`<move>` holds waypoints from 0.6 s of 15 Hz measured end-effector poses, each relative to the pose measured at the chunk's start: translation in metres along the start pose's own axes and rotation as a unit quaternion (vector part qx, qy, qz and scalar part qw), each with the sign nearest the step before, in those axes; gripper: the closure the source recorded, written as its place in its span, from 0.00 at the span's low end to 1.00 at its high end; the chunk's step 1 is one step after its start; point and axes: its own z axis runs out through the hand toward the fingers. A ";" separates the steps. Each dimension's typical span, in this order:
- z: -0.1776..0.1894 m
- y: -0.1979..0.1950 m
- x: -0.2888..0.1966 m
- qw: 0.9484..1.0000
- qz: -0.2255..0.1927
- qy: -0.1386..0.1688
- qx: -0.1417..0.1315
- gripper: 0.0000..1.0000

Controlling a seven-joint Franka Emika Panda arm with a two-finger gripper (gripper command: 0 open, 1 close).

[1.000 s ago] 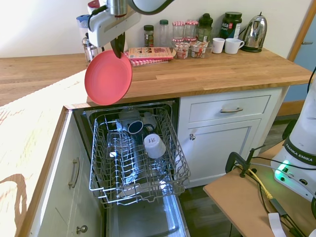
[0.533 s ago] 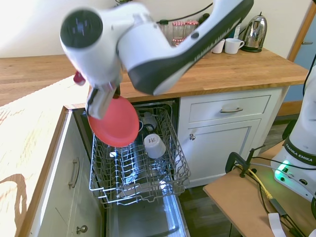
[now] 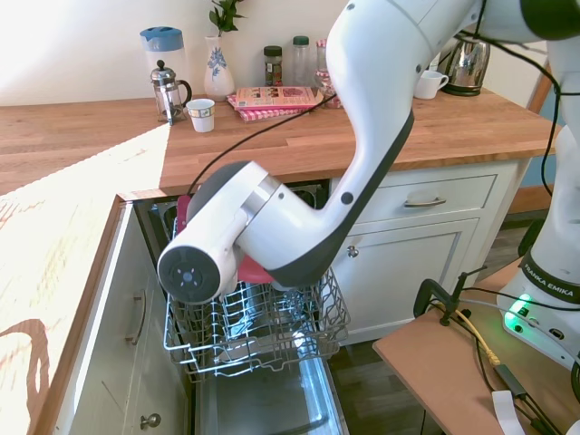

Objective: Put the plate in the dishwasher

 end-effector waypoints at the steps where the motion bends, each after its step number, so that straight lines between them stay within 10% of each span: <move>1: -0.005 -0.008 0.000 1.000 -0.003 -0.004 0.005 1.00; 6: 0.011 -0.037 0.007 0.998 -0.021 -0.054 0.002 1.00; 7: 0.024 -0.041 0.005 0.998 -0.021 -0.065 -0.004 0.00; 9: 0.043 -0.044 0.011 0.996 -0.011 -0.092 -0.008 0.00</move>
